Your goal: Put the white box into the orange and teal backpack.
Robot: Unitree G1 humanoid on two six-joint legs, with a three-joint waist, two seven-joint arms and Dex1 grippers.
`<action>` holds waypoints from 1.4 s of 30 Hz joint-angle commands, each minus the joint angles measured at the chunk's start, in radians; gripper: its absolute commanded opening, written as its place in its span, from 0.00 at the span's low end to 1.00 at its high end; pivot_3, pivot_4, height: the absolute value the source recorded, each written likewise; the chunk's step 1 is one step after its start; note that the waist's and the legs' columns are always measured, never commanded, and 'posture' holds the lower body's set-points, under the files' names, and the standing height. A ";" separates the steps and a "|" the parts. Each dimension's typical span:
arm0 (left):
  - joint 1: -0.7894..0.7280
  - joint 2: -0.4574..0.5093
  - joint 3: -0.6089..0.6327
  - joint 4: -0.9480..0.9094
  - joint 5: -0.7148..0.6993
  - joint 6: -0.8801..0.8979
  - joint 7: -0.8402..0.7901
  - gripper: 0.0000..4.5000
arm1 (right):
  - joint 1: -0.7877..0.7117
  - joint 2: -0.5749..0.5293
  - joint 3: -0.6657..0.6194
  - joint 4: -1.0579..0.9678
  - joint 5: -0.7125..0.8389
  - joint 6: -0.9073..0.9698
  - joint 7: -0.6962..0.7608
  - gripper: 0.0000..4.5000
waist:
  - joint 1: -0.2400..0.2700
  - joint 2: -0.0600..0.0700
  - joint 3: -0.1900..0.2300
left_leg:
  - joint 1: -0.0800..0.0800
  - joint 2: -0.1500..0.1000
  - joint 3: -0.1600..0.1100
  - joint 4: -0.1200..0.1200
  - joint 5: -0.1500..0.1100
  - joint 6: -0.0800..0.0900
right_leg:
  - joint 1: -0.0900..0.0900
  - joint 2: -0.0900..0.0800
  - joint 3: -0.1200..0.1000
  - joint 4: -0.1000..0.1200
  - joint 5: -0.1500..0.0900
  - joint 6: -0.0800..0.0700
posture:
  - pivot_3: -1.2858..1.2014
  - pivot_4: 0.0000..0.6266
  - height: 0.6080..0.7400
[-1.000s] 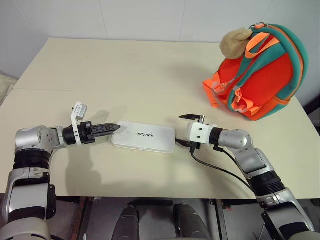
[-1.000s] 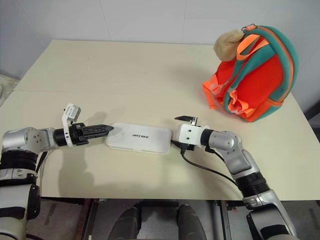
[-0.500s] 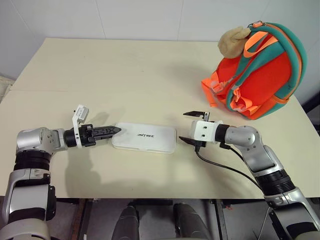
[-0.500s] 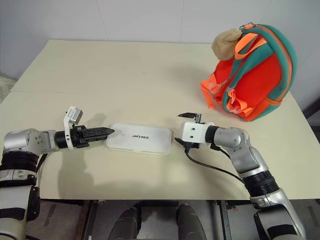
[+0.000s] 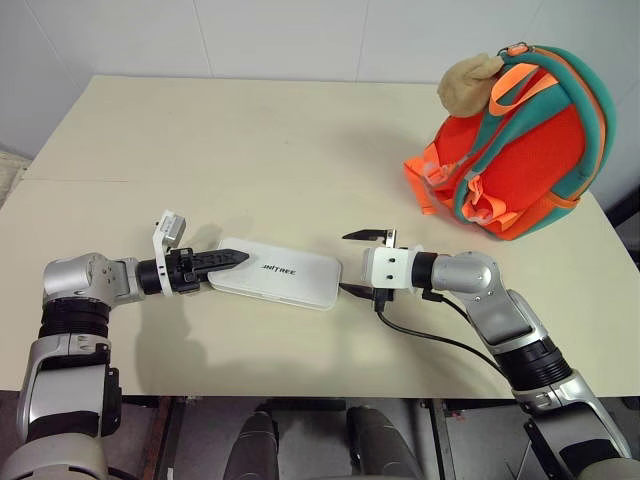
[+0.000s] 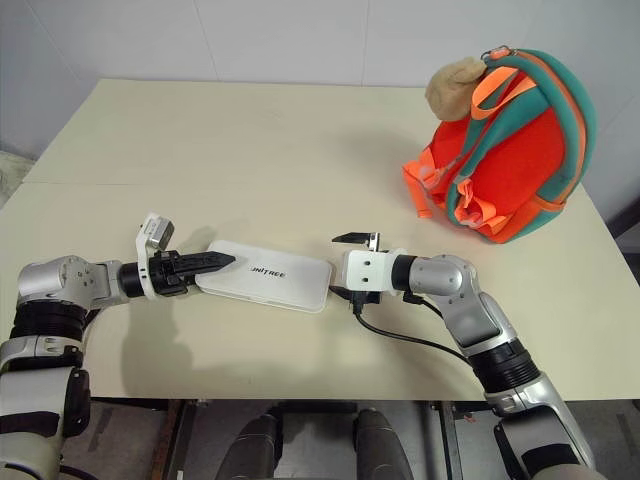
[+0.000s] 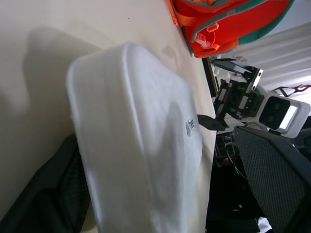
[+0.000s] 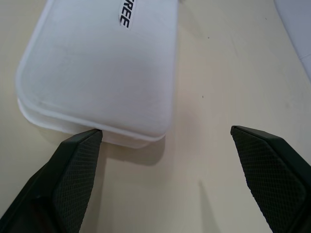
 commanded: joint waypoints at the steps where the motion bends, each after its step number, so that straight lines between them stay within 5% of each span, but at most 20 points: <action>1: -0.011 -0.001 0.025 -0.007 -0.015 -0.026 0.002 1.00 | -0.002 -0.002 -0.003 -0.005 0.010 -0.031 -0.008 0.99 | 0.000 0.000 0.000 | 0.000 0.000 0.000 0.000 0.000 0.000 | 0.000 0.000 0.000 0.000 0.000 0.000 | 0.52 0.24 1.00; 12: -0.026 0.037 -0.048 0.016 0.021 -0.071 -0.065 1.00 | 0.006 -0.010 -0.010 -0.004 0.014 -0.033 -0.003 0.99 | -0.002 0.000 0.000 | 0.000 0.000 0.000 0.000 0.000 0.000 | 0.000 0.000 0.000 0.000 0.000 0.000 | 0.52 0.24 1.00; 15: -0.049 0.045 -0.055 0.044 0.025 -0.078 -0.081 0.87 | 0.006 -0.010 -0.012 -0.004 0.015 -0.033 -0.004 1.00 | -0.001 0.000 0.000 | 0.000 0.000 0.000 0.000 0.000 0.000 | 0.000 0.000 0.000 0.000 0.000 0.000 | 0.52 0.24 1.00; 22: -0.079 0.050 -0.068 0.084 0.039 -0.072 -0.106 0.38 | 0.007 -0.013 -0.016 -0.004 0.014 -0.032 -0.008 1.00 | -0.001 0.000 0.000 | 0.000 0.000 0.000 -0.001 0.000 0.000 | -0.001 0.000 0.000 0.000 0.000 0.000 | 0.52 0.24 1.00; 24: -0.089 0.049 -0.062 0.101 0.039 -0.066 -0.109 0.33 | 0.007 -0.014 -0.017 -0.004 0.015 -0.031 -0.010 1.00 | -0.001 0.000 0.000 | 0.000 0.000 0.000 -0.001 0.000 0.000 | 0.000 0.000 -0.001 0.000 0.000 0.000 | 0.52 0.24 1.00; 35: -0.174 0.003 0.091 0.213 0.019 -0.103 0.064 0.32 | 0.000 0.004 -0.085 -0.005 0.061 0.012 -0.072 1.00 | -0.001 0.000 0.000 | 0.000 0.000 -0.001 0.000 0.000 0.000 | 0.000 0.000 0.000 0.000 0.000 0.000 | 0.52 0.24 1.00; 42: -0.207 -0.051 0.251 0.187 -0.059 0.033 0.252 0.31 | 0.012 0.058 -0.257 -0.061 0.192 0.188 -0.200 1.00 | -0.001 0.000 0.000 | 0.000 0.000 -0.001 0.000 0.000 0.000 | 0.000 0.000 -0.001 0.001 0.000 0.000 | 0.52 0.24 1.00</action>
